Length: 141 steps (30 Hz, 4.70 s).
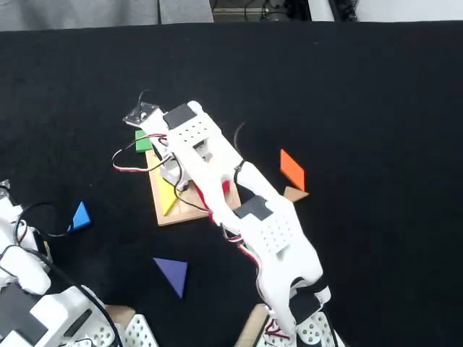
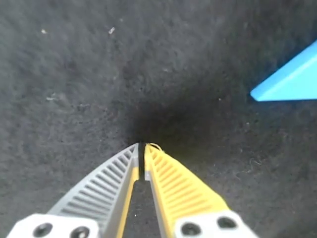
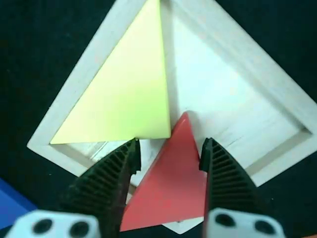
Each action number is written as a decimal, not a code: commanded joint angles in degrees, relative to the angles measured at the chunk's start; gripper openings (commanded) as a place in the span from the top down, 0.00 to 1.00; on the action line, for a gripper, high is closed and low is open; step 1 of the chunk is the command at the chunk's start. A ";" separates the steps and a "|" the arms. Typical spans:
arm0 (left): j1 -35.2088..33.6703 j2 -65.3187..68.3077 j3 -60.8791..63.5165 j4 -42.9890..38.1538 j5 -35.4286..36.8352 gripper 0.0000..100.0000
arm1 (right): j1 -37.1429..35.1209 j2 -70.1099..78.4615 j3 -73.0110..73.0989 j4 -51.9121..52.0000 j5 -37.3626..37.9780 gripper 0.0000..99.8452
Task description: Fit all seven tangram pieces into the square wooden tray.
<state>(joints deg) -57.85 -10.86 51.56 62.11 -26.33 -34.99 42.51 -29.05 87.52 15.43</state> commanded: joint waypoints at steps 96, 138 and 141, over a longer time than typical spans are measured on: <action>92.88 -0.88 -28.18 27.60 -15.03 0.97 | 46.51 -58.51 71.34 -50.55 -18.37 0.99; 100.35 0.97 -5.41 -29.19 7.12 0.82 | 64.88 -37.14 51.56 -46.95 -27.60 0.99; 100.09 2.37 -4.79 -30.51 6.95 0.81 | 64.70 -37.14 51.56 -46.95 -27.43 0.99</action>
<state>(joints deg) 42.73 -9.19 46.99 34.15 -19.47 28.66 5.76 26.15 40.13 -11.91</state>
